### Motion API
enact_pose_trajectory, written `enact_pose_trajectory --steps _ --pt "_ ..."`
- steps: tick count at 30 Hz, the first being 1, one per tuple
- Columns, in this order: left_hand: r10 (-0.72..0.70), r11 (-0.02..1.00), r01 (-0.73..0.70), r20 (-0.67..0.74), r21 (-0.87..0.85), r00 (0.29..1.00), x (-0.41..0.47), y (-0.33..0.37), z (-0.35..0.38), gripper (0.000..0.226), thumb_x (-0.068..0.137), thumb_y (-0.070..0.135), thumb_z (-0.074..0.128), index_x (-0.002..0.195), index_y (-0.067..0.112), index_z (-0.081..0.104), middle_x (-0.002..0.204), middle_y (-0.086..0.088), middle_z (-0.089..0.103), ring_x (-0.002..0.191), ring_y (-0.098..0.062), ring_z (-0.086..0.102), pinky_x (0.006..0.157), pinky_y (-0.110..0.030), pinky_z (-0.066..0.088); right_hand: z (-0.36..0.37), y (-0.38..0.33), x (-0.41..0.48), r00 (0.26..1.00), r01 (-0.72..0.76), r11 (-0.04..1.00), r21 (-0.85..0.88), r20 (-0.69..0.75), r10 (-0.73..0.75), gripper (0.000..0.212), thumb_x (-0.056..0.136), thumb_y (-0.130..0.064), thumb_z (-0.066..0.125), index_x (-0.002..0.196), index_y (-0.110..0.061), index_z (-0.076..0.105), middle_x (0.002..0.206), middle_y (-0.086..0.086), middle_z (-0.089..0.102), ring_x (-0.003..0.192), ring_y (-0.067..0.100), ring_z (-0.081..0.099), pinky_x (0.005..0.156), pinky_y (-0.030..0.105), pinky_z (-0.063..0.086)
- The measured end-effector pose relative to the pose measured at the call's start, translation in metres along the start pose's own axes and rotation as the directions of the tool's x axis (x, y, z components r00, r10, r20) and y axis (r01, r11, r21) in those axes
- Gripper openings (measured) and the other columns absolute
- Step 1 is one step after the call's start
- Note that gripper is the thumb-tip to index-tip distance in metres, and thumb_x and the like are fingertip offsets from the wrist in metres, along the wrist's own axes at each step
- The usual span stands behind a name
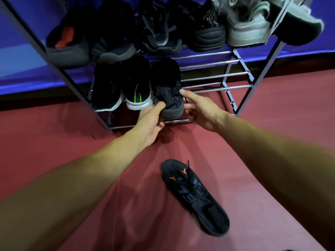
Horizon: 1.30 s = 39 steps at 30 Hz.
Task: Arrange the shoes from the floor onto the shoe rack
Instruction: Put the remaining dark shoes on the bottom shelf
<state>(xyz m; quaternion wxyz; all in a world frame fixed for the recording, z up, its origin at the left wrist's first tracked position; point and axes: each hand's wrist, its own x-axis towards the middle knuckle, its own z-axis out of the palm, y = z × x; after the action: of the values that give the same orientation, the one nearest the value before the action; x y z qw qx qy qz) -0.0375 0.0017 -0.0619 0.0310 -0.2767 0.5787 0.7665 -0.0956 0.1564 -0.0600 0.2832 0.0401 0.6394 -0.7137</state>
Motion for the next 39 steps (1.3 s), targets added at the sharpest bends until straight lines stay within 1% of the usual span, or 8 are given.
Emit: enact_pose_trajectory --steps 4,9,13,18,29,31,35,39 --pt "0.015 1.000 -0.015 -0.027 -0.004 1.000 0.007 -0.002 0.007 0.008 0.092 0.023 0.066 0.084 0.020 0.066 0.075 0.004 0.064 0.063 -0.008 0.049 0.053 -0.022 0.029 -0.002 0.006 -0.001 0.997 -0.042 0.998 -0.049 0.064 0.045 0.035 0.085 -0.047 0.073 0.106 -0.019 0.073 0.076 0.000 0.051 0.058 0.008 0.044 0.056 0.026 0.028" --pt "-0.004 0.998 0.001 -0.049 -0.065 0.999 0.013 0.004 0.012 0.015 0.087 0.037 0.073 0.090 0.023 0.069 0.080 0.005 0.070 0.062 -0.007 0.056 0.053 -0.022 0.032 0.008 0.003 0.011 0.999 0.016 0.999 0.037 -0.050 -0.014 0.036 0.084 -0.040 0.076 0.106 -0.013 0.070 0.059 -0.003 0.049 0.052 0.008 0.039 0.053 0.023 0.027" --pt "-0.050 0.998 0.049 -0.009 -0.039 0.999 0.014 -0.004 0.009 0.030 0.081 0.051 0.074 0.102 0.029 0.072 0.087 0.011 0.074 0.072 -0.007 0.059 0.059 -0.024 0.034 0.012 0.003 0.023 0.996 0.060 0.998 -0.014 -0.070 -0.061 0.051 0.071 -0.048 0.081 0.106 -0.016 0.065 0.084 0.013 0.052 0.055 0.011 0.039 0.051 0.026 0.026" --pt "-0.068 0.994 0.064 -0.048 -0.083 0.997 0.022 -0.006 0.004 0.025 0.083 0.043 0.076 0.099 0.026 0.069 0.079 0.009 0.067 0.065 -0.008 0.054 0.053 -0.021 0.033 0.013 0.006 0.032 0.993 0.065 0.998 0.003 -0.097 -0.064 0.066 0.057 -0.055 0.086 0.106 -0.015 0.068 0.085 0.013 0.053 0.056 0.014 0.039 0.052 0.029 0.027" --pt "-0.082 0.996 0.083 0.034 -0.041 0.996 0.015 -0.003 0.001 0.040 0.082 0.045 0.076 0.113 0.021 0.070 0.089 0.008 0.071 0.078 -0.009 0.058 0.058 -0.022 0.036 0.017 0.005 0.027 0.964 0.083 0.994 0.073 -0.258 -0.062 0.036 0.086 -0.044 0.074 0.087 -0.012 0.058 0.057 0.003 0.044 0.044 0.012 0.035 0.043 0.023 0.028" --pt "-0.081 0.997 0.081 0.016 0.001 0.997 0.010 -0.006 -0.001 0.034 0.082 0.045 0.077 0.104 0.020 0.070 0.093 0.005 0.069 0.080 -0.010 0.059 0.059 -0.023 0.037 0.016 0.005 0.018 0.967 0.059 0.997 0.050 -0.253 -0.044 0.034 0.088 -0.045 0.071 0.091 -0.012 0.062 0.063 0.004 0.051 0.047 0.012 0.039 0.043 0.021 0.030" --pt "-0.065 0.996 0.064 0.008 0.062 0.998 0.000 -0.016 -0.007 0.038 0.081 0.046 0.077 0.103 0.015 0.073 0.096 0.004 0.069 0.081 -0.010 0.060 0.060 -0.022 0.038 0.006 0.005 -0.003 0.968 -0.016 1.000 -0.001 -0.250 0.015 0.041 0.090 -0.043 0.069 0.115 -0.011 0.069 0.100 0.008 0.074 0.059 0.009 0.053 0.048 0.020 0.040" --pt "-0.056 0.992 0.052 0.028 0.112 0.998 -0.013 -0.025 -0.012 0.041 0.083 0.046 0.075 0.108 0.013 0.073 0.093 0.005 0.068 0.081 -0.011 0.059 0.059 -0.022 0.037 -0.008 0.015 -0.024 0.963 -0.042 0.997 -0.062 -0.268 0.024 0.034 0.089 -0.039 0.069 0.113 -0.014 0.069 0.100 0.007 0.074 0.059 0.010 0.053 0.054 0.023 0.036"
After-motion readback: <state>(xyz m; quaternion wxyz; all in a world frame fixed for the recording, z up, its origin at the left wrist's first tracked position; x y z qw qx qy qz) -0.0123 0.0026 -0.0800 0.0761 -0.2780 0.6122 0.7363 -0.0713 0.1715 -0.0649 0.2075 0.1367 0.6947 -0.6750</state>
